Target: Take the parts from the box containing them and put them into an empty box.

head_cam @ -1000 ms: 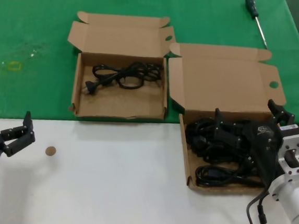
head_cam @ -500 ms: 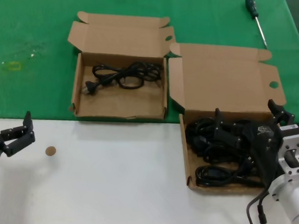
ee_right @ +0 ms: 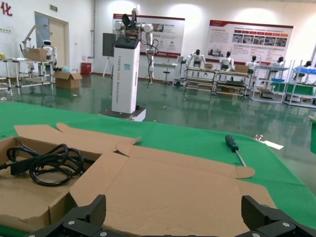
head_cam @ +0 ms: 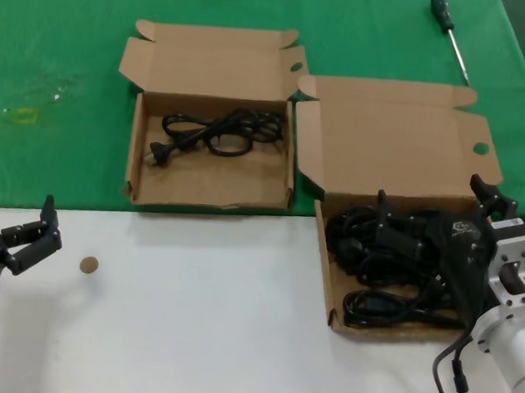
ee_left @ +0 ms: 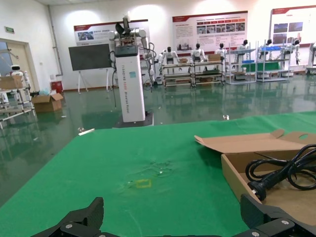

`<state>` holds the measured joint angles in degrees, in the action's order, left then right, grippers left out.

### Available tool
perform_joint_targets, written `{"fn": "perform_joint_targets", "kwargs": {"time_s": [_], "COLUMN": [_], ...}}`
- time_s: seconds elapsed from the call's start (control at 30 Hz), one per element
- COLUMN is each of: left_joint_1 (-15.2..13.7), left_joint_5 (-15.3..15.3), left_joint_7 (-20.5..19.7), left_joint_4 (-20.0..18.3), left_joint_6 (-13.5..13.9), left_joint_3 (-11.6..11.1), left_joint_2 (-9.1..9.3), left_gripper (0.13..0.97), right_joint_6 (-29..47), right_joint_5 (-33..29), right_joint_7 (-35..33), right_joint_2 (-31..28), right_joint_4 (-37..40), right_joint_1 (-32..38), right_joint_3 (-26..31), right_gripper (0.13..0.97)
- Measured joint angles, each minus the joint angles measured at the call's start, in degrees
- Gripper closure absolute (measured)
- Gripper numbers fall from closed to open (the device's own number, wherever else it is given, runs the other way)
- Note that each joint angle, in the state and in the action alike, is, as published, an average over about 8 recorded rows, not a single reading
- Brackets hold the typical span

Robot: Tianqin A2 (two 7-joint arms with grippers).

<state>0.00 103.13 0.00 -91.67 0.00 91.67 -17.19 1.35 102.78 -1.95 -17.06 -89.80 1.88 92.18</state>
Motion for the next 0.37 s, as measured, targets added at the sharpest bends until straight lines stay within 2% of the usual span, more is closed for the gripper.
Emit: {"fn": "perform_joint_targets", "kwargs": {"time_s": [0.37], "left_joint_1": [0.0], "left_joint_5": [0.0], "left_joint_7": [0.0], "left_joint_4": [0.0], "left_joint_6": [0.0], "left_joint_3": [0.0], "left_joint_2": [0.0], "left_gripper": [0.132], "right_joint_6": [0.0], "right_joint_5": [0.0], "right_joint_7": [0.0], "right_joint_2": [0.0], "right_joint_4": [0.0], "right_joint_1": [0.0], "right_joint_3": [0.0], "right_gripper": [0.129]}}
